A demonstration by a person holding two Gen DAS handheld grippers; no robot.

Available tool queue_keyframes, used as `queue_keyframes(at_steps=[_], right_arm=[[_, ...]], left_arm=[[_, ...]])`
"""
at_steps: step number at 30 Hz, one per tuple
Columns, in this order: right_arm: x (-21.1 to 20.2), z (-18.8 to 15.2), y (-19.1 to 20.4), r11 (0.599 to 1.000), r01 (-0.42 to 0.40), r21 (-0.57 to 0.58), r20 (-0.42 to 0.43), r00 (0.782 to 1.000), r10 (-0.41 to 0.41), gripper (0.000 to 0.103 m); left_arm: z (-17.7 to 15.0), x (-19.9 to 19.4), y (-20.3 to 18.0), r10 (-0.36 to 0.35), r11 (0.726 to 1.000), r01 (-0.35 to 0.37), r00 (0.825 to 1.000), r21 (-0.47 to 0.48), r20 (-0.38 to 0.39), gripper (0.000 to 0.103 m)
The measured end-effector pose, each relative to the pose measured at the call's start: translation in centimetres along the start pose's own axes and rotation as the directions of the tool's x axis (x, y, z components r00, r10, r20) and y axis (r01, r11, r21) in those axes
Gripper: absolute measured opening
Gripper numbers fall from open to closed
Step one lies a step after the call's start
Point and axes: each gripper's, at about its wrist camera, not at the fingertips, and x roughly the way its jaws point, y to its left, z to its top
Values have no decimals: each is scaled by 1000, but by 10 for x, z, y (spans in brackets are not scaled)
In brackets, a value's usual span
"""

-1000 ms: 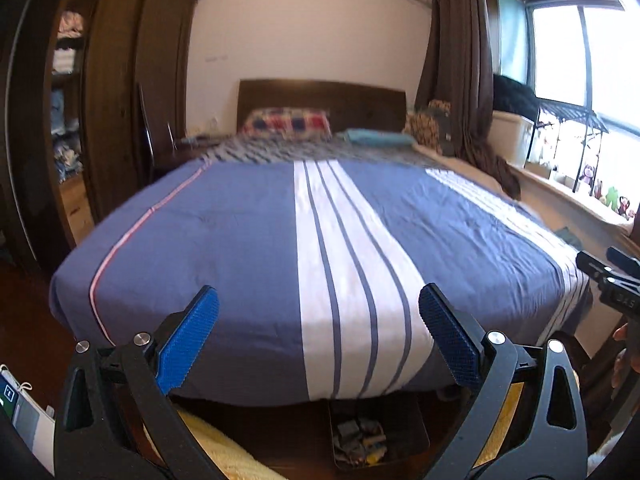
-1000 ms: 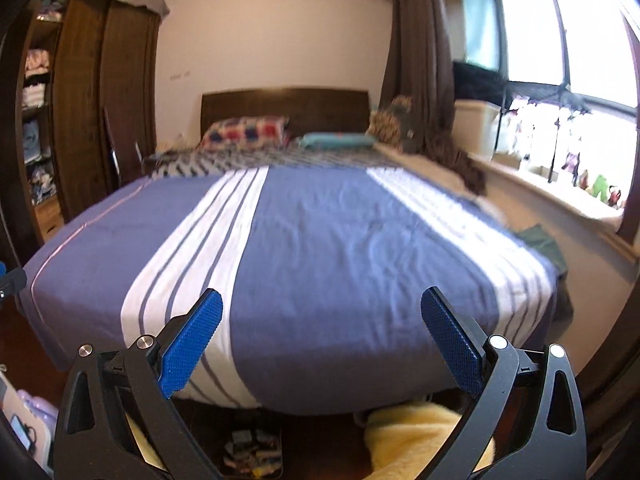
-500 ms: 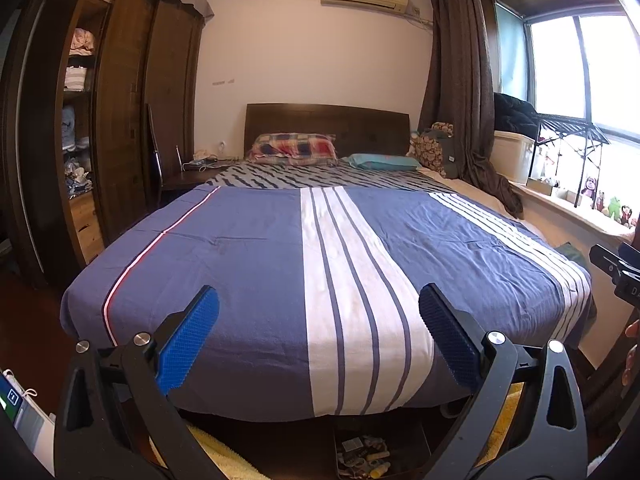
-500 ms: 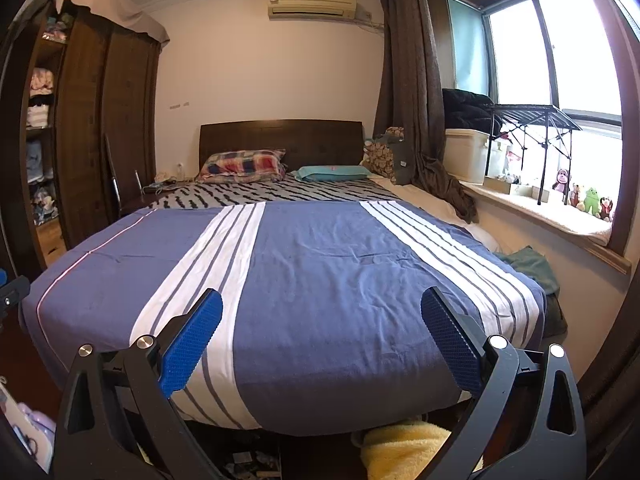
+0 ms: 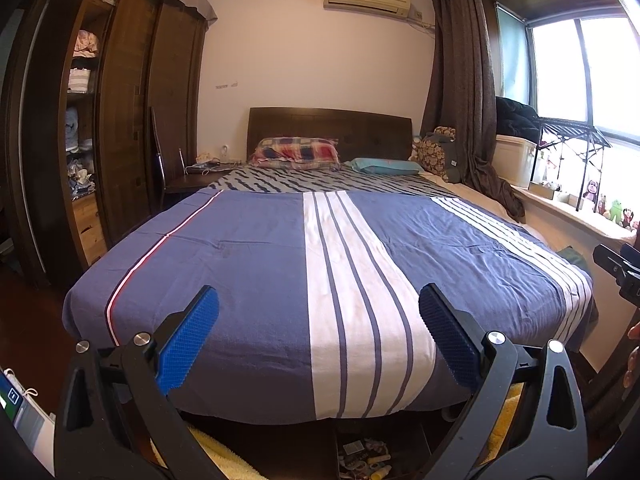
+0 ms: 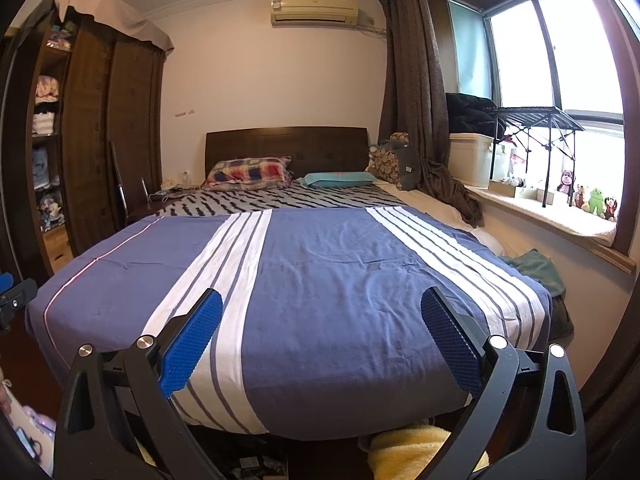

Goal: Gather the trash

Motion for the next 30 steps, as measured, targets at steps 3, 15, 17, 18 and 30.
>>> queue_keyframes(at_steps=[3,15,17,18,30], right_arm=[[0,0,0,1000,-5,1,1,1000,5,100],[0,0,0,1000,-25,10,0,1000,25,100],[0,0,1,1000,-25,8,2,1000,25,100],[-1,0,2,1000,-25,8,3,1000,25,100],[-1,0,3,1000,-24,15,5,1000,24,100]], left_arm=[[1,-1,0,2,1000,-2,1000,1,3,95],[3,-4,-1,6,1000,-6,1000,6,15,95],[3,-5,-1,5,1000,-5,1000,5,19,95],[4,-5,0,6,1000,-6,1000,5,21,95],[4,-7,0,7,1000,-7,1000,7,24,95]])
